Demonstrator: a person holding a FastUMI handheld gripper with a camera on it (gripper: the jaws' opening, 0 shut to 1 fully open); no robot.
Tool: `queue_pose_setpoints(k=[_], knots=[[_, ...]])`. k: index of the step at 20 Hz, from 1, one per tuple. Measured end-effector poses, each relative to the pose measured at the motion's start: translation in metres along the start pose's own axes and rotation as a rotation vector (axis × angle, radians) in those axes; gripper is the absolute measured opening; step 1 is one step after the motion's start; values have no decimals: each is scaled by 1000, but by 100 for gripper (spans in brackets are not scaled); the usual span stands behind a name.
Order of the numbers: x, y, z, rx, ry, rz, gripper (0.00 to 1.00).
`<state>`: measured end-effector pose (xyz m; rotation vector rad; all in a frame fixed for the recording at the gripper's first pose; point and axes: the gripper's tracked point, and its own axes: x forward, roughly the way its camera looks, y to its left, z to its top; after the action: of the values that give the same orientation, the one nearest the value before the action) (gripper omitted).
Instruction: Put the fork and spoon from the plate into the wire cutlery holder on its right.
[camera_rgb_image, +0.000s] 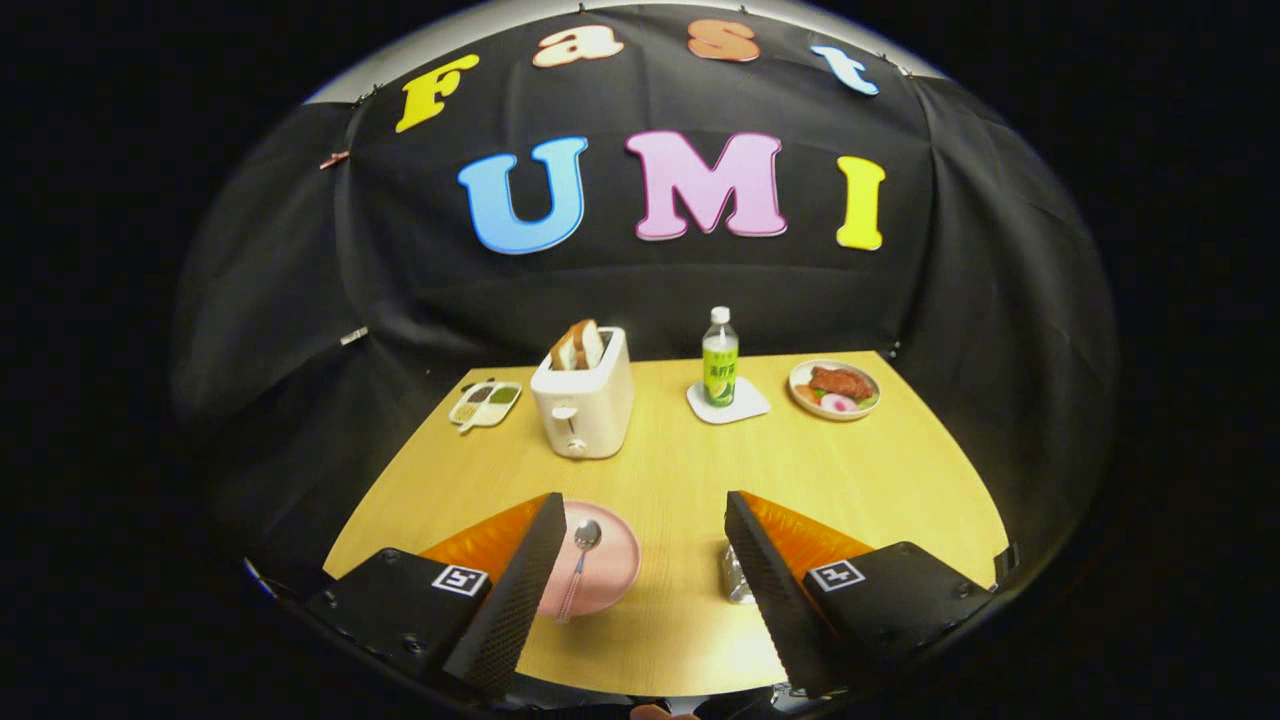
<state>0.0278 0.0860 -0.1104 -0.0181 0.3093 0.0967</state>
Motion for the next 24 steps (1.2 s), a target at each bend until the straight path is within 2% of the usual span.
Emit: queue_pose_setpoints(k=[9, 13, 19, 23, 24], knots=[[66, 54, -90, -87, 285, 99, 100], [92, 58, -132, -106, 415, 84, 100], [115, 57, -171, -139, 520, 51, 100], [127, 59, -192, -153, 591, 43, 97], [129, 61, -195, -150, 608, 43, 93]])
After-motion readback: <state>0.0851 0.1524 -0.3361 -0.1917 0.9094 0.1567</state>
